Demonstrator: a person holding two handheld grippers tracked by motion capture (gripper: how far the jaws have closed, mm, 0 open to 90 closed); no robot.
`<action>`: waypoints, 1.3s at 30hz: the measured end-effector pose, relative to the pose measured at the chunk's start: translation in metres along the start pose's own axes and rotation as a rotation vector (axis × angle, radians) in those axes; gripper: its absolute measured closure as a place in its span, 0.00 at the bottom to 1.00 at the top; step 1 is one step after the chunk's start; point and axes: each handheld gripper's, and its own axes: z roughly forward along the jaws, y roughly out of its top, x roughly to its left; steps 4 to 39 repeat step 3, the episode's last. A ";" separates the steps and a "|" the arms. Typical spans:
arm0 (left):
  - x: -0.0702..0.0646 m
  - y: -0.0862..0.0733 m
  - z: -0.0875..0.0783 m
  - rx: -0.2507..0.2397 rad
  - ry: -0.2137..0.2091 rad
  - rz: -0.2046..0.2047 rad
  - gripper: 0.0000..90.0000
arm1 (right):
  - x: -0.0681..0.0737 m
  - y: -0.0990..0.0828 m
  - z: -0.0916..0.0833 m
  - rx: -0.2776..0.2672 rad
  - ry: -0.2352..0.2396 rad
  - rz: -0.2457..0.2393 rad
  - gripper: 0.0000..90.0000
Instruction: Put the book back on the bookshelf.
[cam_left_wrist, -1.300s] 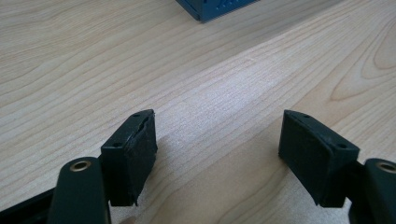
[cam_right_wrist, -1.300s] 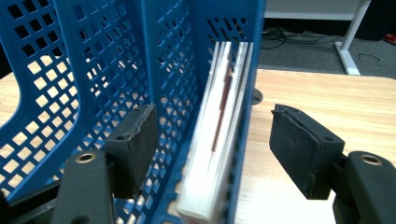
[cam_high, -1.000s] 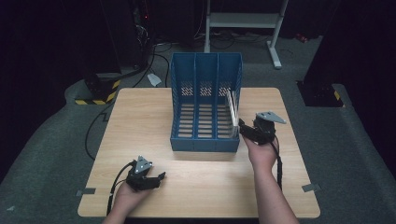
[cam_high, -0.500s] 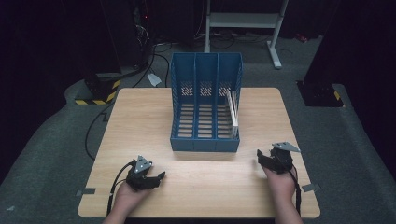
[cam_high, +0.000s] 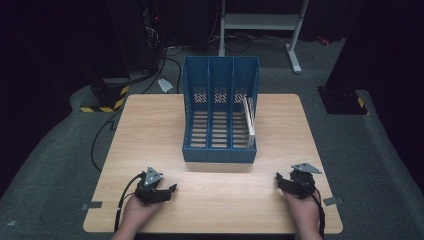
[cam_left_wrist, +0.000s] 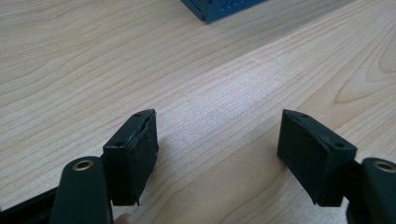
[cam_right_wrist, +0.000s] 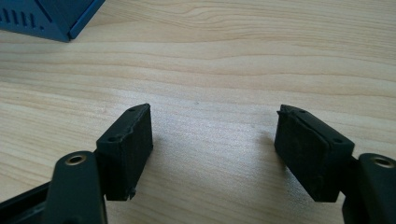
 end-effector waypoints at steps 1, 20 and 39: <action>0.000 0.000 0.000 -0.001 0.000 -0.001 0.32 | 0.000 0.000 0.000 0.000 0.003 -0.002 0.29; 0.000 0.000 0.000 -0.001 0.000 0.000 0.32 | 0.000 0.000 0.000 0.002 -0.002 0.001 0.28; 0.000 0.000 0.000 -0.001 0.000 0.000 0.32 | 0.000 0.000 0.000 0.002 -0.002 0.001 0.28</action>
